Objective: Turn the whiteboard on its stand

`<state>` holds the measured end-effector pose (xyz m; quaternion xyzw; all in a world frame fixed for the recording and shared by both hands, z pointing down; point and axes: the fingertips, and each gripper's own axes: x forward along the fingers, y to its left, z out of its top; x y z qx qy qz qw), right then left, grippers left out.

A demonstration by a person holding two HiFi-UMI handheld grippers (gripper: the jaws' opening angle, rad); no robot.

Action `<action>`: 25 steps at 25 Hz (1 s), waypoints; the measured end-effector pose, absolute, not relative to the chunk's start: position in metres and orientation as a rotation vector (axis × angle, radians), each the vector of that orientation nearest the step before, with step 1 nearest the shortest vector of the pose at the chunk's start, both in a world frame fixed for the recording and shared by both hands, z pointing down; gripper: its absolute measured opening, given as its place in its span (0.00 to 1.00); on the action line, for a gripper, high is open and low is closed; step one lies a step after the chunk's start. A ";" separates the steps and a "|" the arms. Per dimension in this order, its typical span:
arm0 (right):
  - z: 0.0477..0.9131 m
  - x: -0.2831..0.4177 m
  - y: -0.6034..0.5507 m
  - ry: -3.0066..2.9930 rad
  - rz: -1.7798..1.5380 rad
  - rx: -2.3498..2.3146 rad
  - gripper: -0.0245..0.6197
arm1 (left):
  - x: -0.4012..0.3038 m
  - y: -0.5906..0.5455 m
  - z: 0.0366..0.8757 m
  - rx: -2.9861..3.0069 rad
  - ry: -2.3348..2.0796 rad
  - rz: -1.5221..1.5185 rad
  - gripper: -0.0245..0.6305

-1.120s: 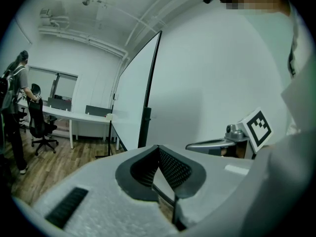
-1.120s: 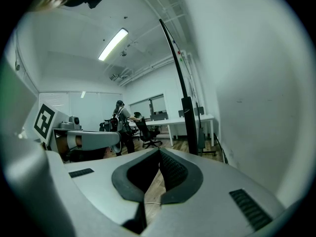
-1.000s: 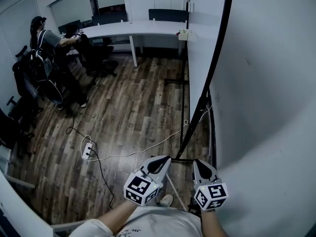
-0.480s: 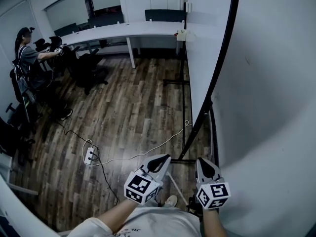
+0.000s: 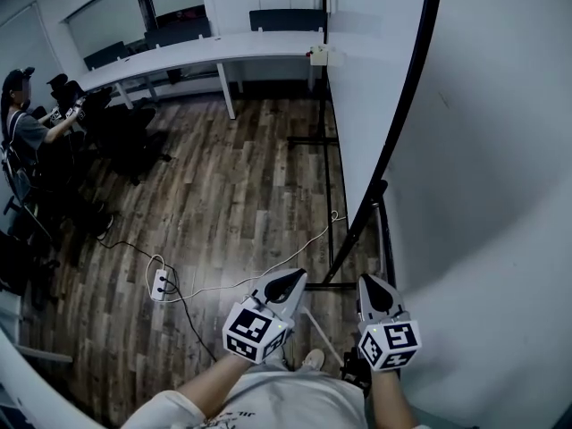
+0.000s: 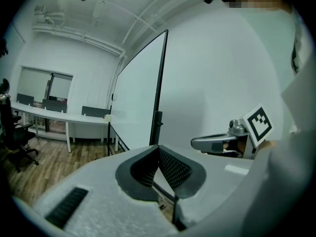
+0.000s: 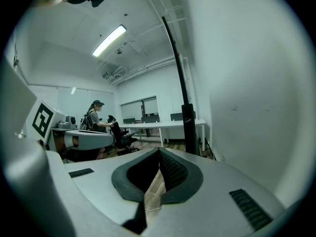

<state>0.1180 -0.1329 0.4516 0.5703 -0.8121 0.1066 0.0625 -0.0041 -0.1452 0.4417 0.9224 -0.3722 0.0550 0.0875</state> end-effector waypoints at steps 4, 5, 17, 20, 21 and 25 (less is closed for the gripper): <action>0.447 0.120 -0.144 -2.439 0.308 1.739 0.05 | -0.002 -0.156 0.439 2.750 -1.091 0.156 0.05; 0.445 0.121 -0.148 -2.437 0.303 1.744 0.05 | -0.001 -0.158 0.438 2.752 -1.087 0.155 0.05; 0.442 0.136 -0.200 -2.416 0.271 1.775 0.05 | 0.013 -0.196 0.447 2.754 -1.068 0.180 0.05; 0.446 0.141 -0.210 -2.401 0.279 1.785 0.05 | 0.016 -0.206 0.450 2.749 -1.065 0.187 0.05; 0.447 0.143 -0.214 -2.398 0.281 1.790 0.05 | 0.018 -0.209 0.451 2.749 -1.064 0.188 0.05; 0.449 0.149 -0.228 -2.386 0.279 1.804 0.05 | 0.022 -0.218 0.453 2.748 -1.054 0.189 0.05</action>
